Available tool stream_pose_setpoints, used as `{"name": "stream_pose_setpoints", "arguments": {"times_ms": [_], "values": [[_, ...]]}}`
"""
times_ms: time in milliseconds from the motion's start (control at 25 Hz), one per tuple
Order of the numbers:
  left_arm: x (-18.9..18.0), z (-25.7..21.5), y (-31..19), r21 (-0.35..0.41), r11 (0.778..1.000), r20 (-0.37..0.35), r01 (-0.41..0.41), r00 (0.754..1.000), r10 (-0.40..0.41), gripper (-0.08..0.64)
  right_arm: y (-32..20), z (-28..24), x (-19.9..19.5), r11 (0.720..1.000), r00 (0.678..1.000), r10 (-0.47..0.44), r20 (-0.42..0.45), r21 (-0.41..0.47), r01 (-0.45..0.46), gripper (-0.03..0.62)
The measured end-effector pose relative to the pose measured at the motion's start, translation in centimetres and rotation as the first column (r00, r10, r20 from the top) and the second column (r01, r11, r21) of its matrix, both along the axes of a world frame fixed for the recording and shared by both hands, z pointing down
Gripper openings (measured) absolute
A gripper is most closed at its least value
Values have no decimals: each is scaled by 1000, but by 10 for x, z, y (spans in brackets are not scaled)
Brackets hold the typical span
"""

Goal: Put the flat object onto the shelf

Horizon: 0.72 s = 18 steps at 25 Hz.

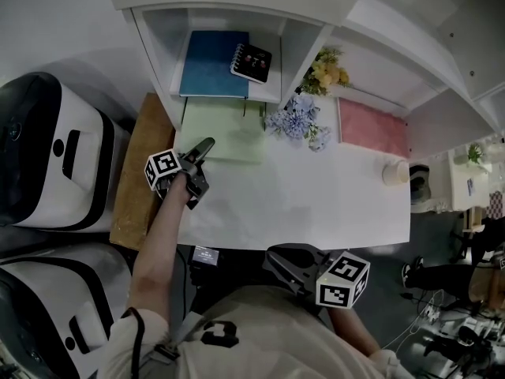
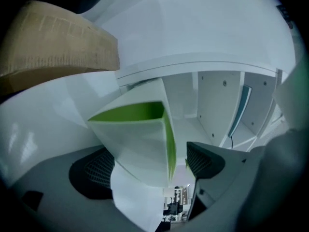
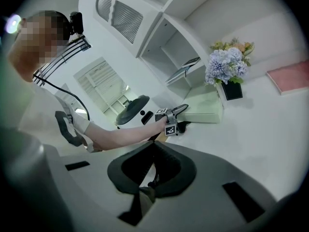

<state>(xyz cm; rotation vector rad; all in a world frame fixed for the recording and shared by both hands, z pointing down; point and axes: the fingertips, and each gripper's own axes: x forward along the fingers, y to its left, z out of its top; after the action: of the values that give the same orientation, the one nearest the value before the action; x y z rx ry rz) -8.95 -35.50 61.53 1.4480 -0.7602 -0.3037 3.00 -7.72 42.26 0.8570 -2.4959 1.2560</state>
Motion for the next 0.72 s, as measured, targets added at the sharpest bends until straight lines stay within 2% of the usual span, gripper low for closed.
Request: {"name": "stream_pose_setpoints", "arguments": {"times_ms": [160,280,440,560,640,720], "values": [[4,-4,15,67,990,80,-125,990,120,477,2,0,2,1000,1000,-2,7,6,2,21],[7,-6,24,110,973,161,-204,969,185,477,6,-1,2,1000,1000,-15,13,17,15,21],[15,-5,36,156,930,299,-332,914,276,479,9,-4,2,999,999,-29,15,27,29,21],[18,-1,43,160,900,378,-404,868,323,477,11,-5,4,999,1000,-26,16,27,26,21],[17,4,44,150,892,442,-426,836,325,476,12,-5,5,999,999,-25,20,27,24,21],[14,8,40,137,898,482,-418,820,308,476,13,-5,4,999,999,-28,22,29,28,21]]}}
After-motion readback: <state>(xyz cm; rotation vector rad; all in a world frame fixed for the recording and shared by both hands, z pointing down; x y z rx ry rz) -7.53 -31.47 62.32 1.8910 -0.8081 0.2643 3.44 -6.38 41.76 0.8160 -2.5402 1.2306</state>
